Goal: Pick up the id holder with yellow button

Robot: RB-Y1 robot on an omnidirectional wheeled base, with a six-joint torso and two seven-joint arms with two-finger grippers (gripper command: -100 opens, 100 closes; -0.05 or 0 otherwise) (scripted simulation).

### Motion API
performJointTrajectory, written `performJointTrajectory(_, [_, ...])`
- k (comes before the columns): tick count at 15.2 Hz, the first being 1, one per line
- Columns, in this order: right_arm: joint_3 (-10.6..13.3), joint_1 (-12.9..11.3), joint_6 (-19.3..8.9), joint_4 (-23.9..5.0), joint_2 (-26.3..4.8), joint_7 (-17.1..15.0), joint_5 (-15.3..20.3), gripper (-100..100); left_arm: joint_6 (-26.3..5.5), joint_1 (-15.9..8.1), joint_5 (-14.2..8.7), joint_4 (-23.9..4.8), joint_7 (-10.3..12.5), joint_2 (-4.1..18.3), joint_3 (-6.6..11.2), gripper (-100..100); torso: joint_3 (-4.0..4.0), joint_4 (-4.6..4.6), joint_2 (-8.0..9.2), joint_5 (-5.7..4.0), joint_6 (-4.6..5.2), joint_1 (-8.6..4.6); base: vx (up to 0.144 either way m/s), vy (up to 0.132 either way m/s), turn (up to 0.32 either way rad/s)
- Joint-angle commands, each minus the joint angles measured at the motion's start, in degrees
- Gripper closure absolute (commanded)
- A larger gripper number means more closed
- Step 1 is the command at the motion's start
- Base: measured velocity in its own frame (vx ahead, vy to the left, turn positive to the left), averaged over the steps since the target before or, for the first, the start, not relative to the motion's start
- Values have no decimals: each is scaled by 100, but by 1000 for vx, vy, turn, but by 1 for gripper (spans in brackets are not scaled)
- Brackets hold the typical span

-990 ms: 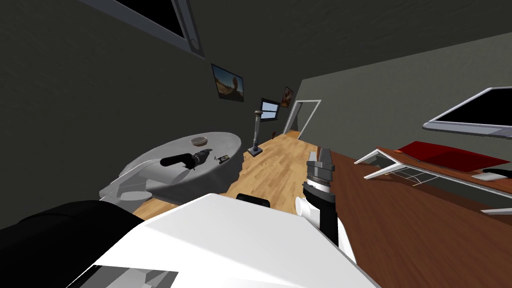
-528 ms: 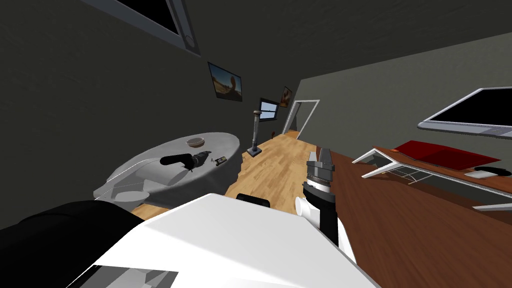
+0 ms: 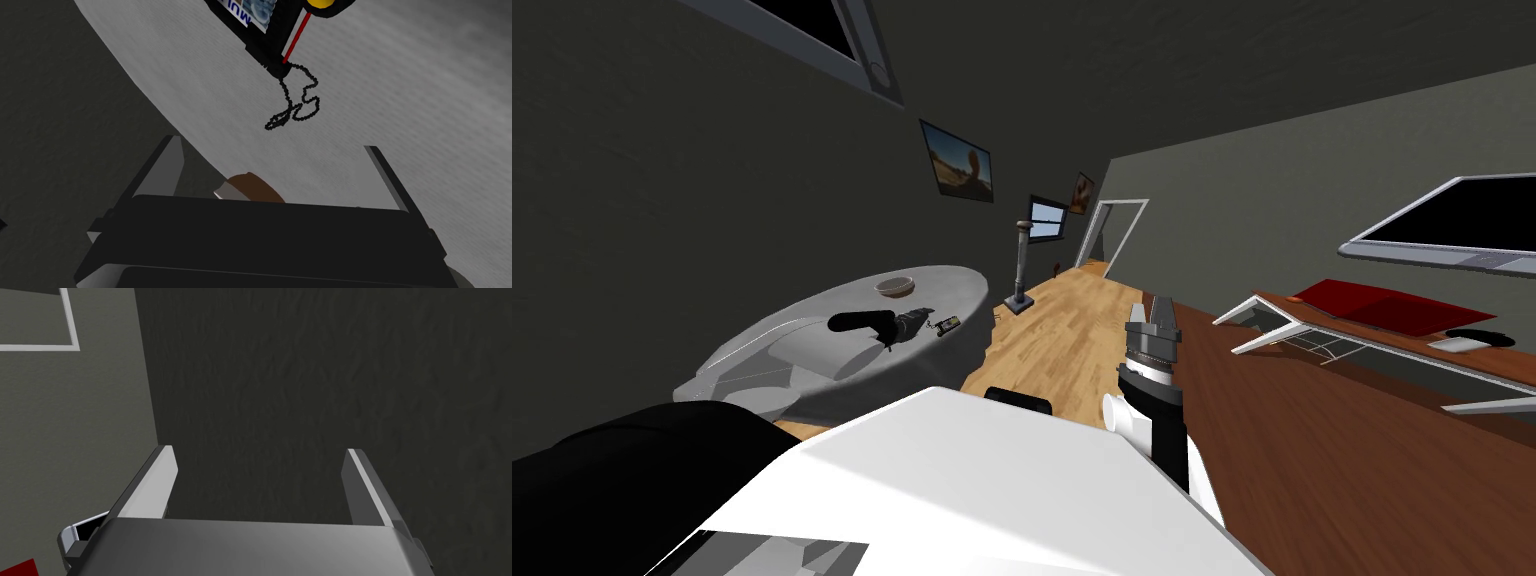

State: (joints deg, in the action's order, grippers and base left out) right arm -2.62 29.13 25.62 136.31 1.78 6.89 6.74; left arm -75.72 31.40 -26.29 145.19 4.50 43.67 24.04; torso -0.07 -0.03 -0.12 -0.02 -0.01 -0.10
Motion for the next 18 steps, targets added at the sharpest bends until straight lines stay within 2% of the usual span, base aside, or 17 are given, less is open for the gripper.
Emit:
performJointTrajectory(1, [0,0,0,0,0,0,0,0,-202,67,-51,191,7,-23,-69,-100,0,0,0,0,0,0,32,-8,-22])
performJointTrajectory(2, [0,0,0,0,0,0,0,0,-94,28,-26,87,3,-8,-28,-100,0,0,0,1,0,0,19,-5,-6])
performJointTrajectory(3, [0,0,0,0,0,0,0,0,9,-16,34,-93,-49,-45,-102,-100,2,0,3,1,0,2,8,-2,-42])
performJointTrajectory(7, [0,0,0,0,0,0,0,0,215,-88,127,-391,-129,-95,-195,-100,6,2,11,3,1,9,2,3,-48])
performJointTrajectory(8, [0,0,0,0,0,0,0,0,120,-71,104,-277,-89,-78,-172,-100,6,2,12,3,1,9,1,2,-17])
performJointTrajectory(9, [0,0,0,0,0,0,0,0,143,-74,110,-299,-98,-82,-178,100,7,3,13,3,0,9,0,0,0])
performJointTrajectory(13, [0,0,0,0,0,0,0,0,136,-70,113,-303,-94,-83,-173,100,7,3,11,5,7,9,-1,0,5])
performJointTrajectory(14, [0,0,0,0,0,0,0,0,44,-28,50,-142,-62,-53,-117,100,8,4,13,4,7,9,-1,0,48])
performJointTrajectory(17, [0,0,0,0,0,0,0,0,-128,33,-28,107,5,-11,-40,100,13,7,21,1,4,4,-3,-3,55])
performJointTrajectory(18, [0,0,0,0,0,0,0,0,-56,-9,12,-3,-22,-25,-83,100,14,7,22,2,5,3,-3,-3,18])
